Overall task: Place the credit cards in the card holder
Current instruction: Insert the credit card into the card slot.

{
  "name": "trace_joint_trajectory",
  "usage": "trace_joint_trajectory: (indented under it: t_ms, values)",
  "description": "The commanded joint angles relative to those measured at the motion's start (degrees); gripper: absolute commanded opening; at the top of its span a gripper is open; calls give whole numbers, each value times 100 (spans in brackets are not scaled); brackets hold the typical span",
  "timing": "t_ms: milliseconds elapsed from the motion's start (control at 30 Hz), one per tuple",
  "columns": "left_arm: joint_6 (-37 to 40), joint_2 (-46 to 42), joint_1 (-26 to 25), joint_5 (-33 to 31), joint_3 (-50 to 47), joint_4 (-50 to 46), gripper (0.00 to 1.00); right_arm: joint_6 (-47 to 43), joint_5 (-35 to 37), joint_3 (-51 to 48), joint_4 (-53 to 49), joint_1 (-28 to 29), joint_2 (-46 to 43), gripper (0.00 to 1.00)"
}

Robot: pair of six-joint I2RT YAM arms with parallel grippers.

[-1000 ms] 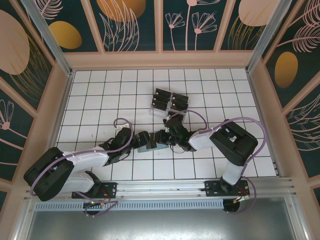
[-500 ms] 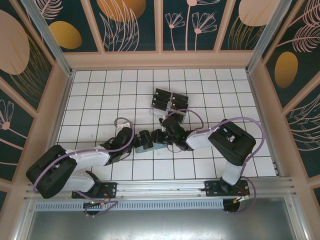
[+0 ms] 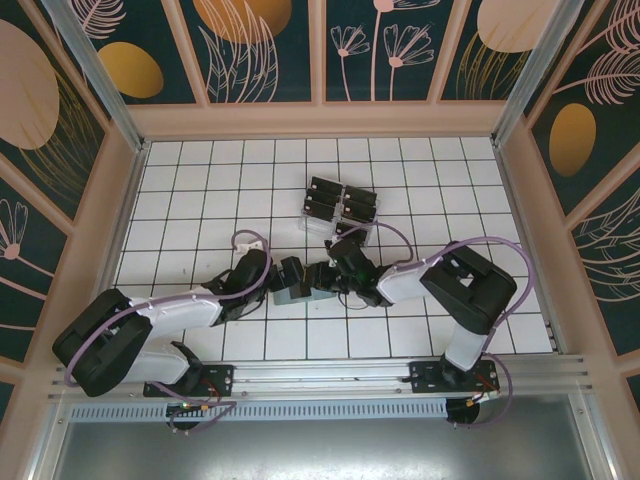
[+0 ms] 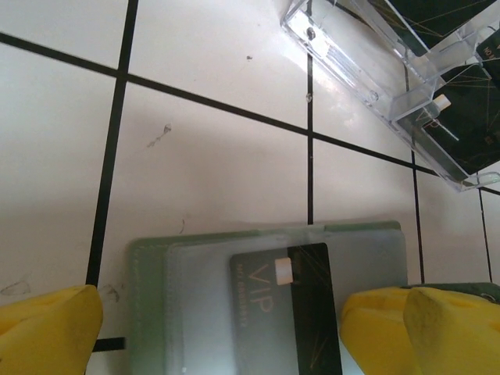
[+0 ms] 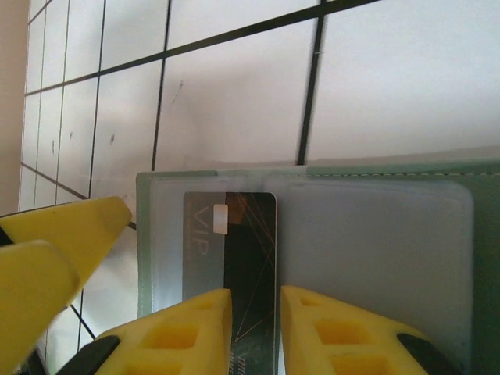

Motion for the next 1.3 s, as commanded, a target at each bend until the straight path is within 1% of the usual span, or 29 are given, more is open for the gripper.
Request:
trace_joint_trajectory:
  t_ms: [0,133,267,433,633,867,1267]
  values:
    - [246,-8,19,-111,228,-284,99,255,513,-418,-492,-109,-186,24]
    - [398,90,14,59,351,-210,99,350,568,-656,-408,-128,-456,24]
    - [427,59,22,321,368,-91,98,196,442,-580,-319,-125,-586,24]
    - [311,-33,15,689,267,112,98,92,339,-434,-361,-128,-672,22]
    - [66,-137,5,969,56,461,98,80,272,-418,-339,-108,-693,19]
    - [8,123,11,1119,18,790,99,111,211,-393,-273,-96,-605,15]
    - [18,420,4,1146,13,1002,98,161,184,-427,-177,-65,-564,13]
